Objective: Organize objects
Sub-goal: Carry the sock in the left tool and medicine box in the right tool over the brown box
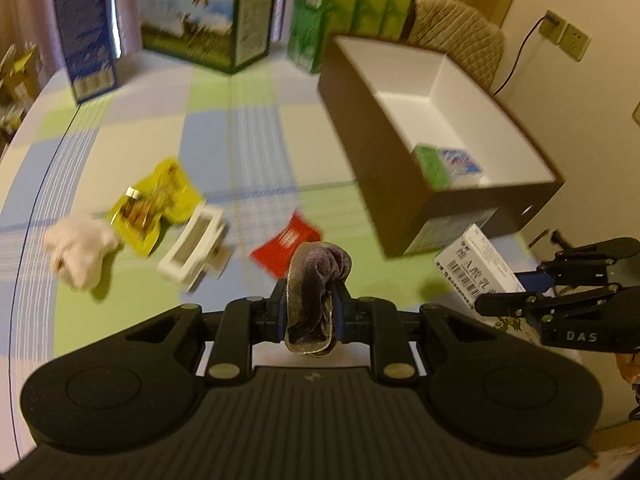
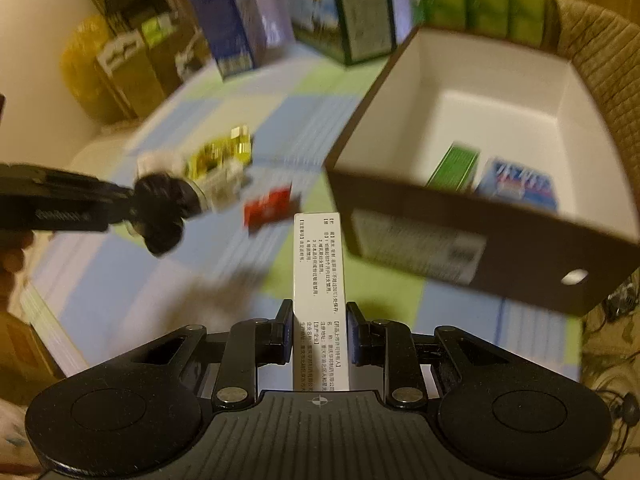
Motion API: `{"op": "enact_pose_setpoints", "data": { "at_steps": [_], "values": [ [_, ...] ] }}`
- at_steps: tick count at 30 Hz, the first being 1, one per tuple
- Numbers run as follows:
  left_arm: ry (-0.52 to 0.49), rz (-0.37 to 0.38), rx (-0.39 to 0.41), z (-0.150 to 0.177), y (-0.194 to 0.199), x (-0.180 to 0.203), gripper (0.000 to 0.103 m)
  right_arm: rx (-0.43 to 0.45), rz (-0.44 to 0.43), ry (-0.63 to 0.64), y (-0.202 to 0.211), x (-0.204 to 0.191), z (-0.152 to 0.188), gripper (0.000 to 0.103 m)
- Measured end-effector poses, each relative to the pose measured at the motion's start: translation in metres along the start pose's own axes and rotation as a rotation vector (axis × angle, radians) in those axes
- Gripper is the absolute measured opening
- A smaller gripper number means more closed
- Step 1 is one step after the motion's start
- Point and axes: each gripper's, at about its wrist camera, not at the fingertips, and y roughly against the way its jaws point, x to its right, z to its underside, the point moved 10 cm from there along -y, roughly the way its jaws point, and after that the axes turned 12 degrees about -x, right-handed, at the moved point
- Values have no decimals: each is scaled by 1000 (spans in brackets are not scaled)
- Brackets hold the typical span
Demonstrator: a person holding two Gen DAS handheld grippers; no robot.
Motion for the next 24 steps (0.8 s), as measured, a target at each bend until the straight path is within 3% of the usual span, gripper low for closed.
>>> {"op": "enact_pose_setpoints", "data": {
  "at_steps": [12, 24],
  "values": [
    [-61, 22, 109, -72, 12, 62, 18, 221, 52, -113, 78, 59, -45, 22],
    [-121, 35, 156, -125, 0, 111, 18, 293, 95, -149, 104, 112, -78, 22]
  ]
}}
